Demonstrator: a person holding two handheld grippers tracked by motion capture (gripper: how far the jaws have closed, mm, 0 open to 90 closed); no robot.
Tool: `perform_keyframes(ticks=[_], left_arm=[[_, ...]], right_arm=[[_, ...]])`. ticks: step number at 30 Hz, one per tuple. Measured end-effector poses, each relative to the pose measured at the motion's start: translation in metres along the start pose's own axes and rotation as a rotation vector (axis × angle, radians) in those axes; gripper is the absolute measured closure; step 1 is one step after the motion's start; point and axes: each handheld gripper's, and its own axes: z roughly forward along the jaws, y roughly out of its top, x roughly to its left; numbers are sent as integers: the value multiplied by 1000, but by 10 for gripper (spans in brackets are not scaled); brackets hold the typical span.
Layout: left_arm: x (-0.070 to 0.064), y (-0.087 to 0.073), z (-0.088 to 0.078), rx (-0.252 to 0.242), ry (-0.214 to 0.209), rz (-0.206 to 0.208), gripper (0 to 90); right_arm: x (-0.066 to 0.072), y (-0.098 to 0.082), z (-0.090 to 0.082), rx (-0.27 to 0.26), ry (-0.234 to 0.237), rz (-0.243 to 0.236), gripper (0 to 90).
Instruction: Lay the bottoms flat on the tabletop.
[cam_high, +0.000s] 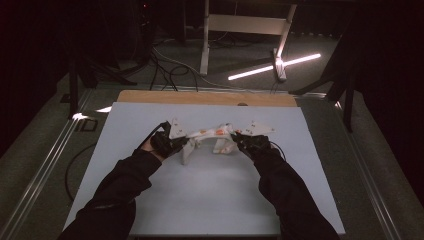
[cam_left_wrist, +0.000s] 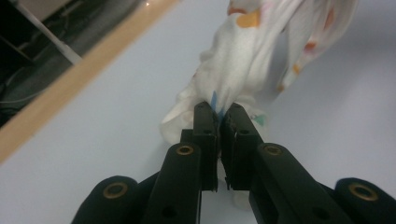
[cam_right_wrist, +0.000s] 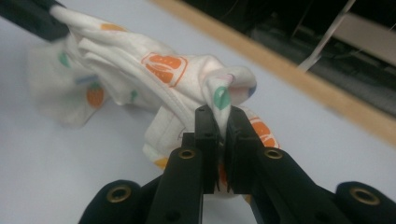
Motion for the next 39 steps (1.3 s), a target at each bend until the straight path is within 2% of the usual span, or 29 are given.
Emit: perform_keyframes(ticks=[3,6,8,10,17,20,22,25,28,30,32,36,39], left_arm=[[-15,-15,4,51,-47,42,870],[-30,-28,3,67,-91,54,873],[-40,-35,0,79,-107,80,872],[-49,-41,-4,76,-141,63,870],[-79,-56,-16,71,-220,60,865],[-85,-60,-16,63,-238,56,860],[-87,-62,-15,60,-256,38,859],[-91,-65,-13,63,-278,35,836],[-96,-68,-11,59,-309,41,791],[-99,-69,-10,57,-315,45,763],[-100,-69,-10,57,-321,40,756],[-99,-69,-10,55,-347,27,694],[-97,-68,-14,45,-325,20,573]], right_arm=[[3,-23,-4,50,34,8,851],[7,-41,-11,82,57,-15,849],[10,-51,-17,92,87,-29,844],[14,-59,-23,113,114,-43,834],[29,-84,-43,178,174,-67,812],[30,-91,-49,195,173,-74,837],[29,-94,-53,203,191,-68,848],[31,-98,-59,204,215,-70,848],[30,-102,-62,224,203,-71,810],[25,-107,-62,252,185,-63,802],[21,-111,-61,281,155,-67,803],[13,-113,-63,298,122,-54,820],[8,-114,-64,299,114,-32,801]])
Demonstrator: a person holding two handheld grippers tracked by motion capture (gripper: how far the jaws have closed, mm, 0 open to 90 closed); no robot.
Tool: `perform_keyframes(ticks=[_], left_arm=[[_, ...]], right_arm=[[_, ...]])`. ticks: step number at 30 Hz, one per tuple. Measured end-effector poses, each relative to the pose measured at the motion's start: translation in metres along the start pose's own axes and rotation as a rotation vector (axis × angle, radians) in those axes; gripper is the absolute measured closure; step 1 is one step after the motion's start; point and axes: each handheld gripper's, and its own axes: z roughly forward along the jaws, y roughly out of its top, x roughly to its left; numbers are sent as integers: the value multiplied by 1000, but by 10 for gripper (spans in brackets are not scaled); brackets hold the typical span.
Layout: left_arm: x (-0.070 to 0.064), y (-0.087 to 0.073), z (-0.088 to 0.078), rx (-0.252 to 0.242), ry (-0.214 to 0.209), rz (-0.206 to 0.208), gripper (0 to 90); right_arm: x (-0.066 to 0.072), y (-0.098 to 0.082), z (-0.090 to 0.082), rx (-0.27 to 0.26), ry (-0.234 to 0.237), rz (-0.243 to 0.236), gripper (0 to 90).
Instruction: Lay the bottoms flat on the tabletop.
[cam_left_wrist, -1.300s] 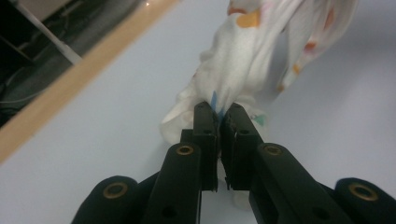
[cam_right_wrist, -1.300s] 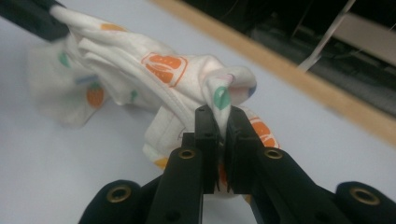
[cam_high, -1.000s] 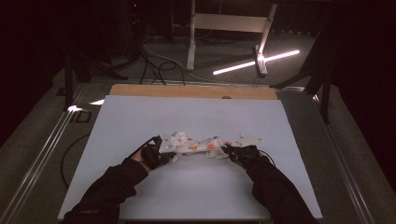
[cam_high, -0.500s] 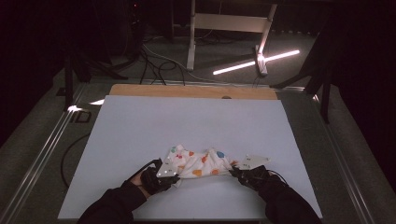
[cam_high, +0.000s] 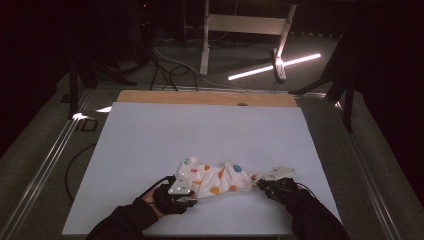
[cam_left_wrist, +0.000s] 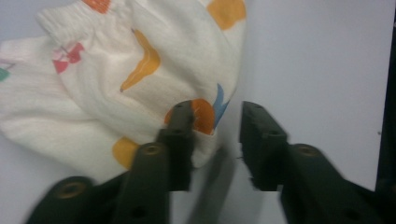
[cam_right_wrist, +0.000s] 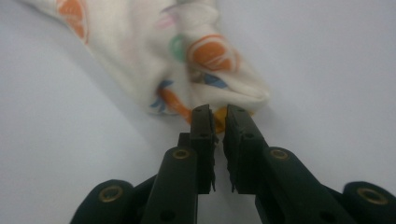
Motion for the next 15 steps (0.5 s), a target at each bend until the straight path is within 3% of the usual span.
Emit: perform_keyframes(ticks=[3,9,11,15], left_arm=[[5,4,-9,-16,34,-2,487],[30,20,-23,-56,104,-34,452],[41,25,-23,-64,113,-50,452],[62,32,-16,-55,146,-74,445]], right_arm=[[0,7,-9,-46,-3,-3,728],[1,44,-24,-166,6,-5,605],[3,63,-25,-209,19,-2,588],[10,92,-16,-245,38,-10,577]])
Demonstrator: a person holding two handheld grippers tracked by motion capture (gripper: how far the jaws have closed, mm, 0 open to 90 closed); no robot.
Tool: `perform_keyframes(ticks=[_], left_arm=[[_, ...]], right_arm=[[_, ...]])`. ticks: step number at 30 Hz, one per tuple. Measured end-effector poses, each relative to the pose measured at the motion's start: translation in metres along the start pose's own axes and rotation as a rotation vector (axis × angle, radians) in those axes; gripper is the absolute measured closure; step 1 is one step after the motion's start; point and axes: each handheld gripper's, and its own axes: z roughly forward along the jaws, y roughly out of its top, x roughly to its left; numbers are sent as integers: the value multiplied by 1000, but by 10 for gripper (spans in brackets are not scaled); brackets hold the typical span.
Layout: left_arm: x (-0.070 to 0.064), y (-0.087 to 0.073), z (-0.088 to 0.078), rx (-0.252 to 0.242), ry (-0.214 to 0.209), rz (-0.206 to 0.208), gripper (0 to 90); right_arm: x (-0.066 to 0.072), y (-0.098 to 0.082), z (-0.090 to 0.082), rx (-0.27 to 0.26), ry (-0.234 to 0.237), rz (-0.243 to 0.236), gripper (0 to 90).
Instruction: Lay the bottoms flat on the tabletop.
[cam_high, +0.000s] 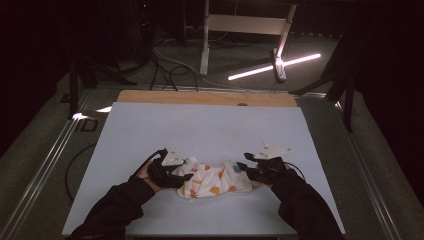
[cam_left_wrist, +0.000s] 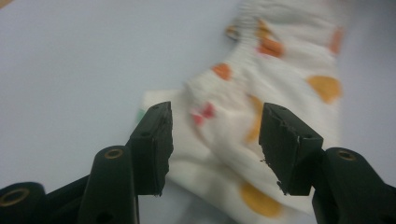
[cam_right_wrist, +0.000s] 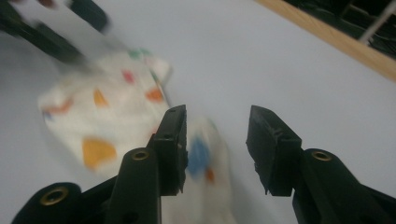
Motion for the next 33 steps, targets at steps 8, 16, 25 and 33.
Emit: perform_keyframes(ticks=[8,16,25,33], left_arm=[[30,3,36,29,9,-78,444],[37,-9,57,98,-17,-114,467],[35,-11,57,102,-32,-100,619],[33,-13,54,75,-20,-98,878]], right_arm=[[3,12,50,56,12,57,574],[0,-13,72,214,-25,76,569],[-10,-28,68,276,2,90,769],[-12,-26,59,242,-33,64,778]])
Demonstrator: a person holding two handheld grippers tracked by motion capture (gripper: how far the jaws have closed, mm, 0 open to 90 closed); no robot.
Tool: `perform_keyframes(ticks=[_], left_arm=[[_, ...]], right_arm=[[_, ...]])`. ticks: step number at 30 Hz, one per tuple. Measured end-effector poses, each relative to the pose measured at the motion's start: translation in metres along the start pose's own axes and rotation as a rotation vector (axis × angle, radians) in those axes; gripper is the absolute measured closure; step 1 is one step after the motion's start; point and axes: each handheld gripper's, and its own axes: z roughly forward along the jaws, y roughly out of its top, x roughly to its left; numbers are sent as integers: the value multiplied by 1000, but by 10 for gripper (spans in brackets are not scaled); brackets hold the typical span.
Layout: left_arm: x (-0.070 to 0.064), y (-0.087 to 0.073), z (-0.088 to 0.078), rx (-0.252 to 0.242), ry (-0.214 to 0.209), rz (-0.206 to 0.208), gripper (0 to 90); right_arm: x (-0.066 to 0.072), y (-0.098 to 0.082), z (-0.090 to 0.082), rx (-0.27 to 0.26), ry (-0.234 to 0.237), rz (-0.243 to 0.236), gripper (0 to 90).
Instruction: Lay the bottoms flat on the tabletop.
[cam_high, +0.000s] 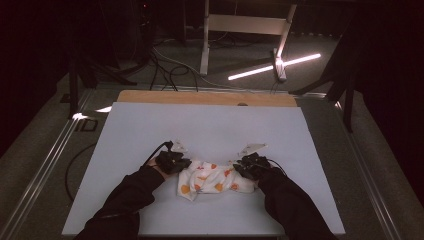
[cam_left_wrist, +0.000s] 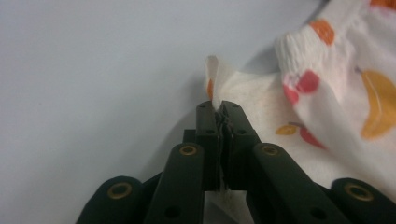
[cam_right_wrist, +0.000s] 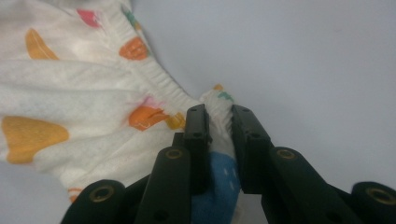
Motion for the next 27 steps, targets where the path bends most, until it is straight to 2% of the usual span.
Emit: perform_keyframes(ticks=[3,5,7,8,9,11,12,13,14,17,21,24,27], left_arm=[[1,0,-4,4,18,6,884],[4,-1,-7,-8,14,-7,883],[6,0,-7,5,-17,-21,870],[6,1,-7,4,-37,-20,817],[5,2,-8,3,-31,-15,696],[3,7,-10,-12,-38,-14,580],[1,9,-11,-20,-44,-15,565],[-3,14,-12,-31,-54,6,550],[-6,18,-13,-40,-60,10,529],[-12,27,-10,-46,-79,17,511],[-17,33,2,-24,-93,3,510],[-18,32,14,3,-98,-18,511],[-21,30,22,24,-109,-18,516]], right_arm=[[-5,-1,-5,-9,1,19,774],[-8,-3,-7,-17,-2,29,769],[-9,-4,-8,-14,0,32,771],[-9,-5,-8,-11,-1,31,770],[-10,-5,-9,-13,5,37,759],[-10,-4,-11,-18,11,42,687],[-10,-3,-12,-24,12,45,661],[-10,-2,-14,-33,14,46,648],[-10,1,-18,-50,11,47,634],[-12,6,-27,-95,8,69,586],[-14,8,-27,-98,12,99,556],[-16,4,-22,-63,23,117,578],[-13,-3,-16,-18,41,105,625]])
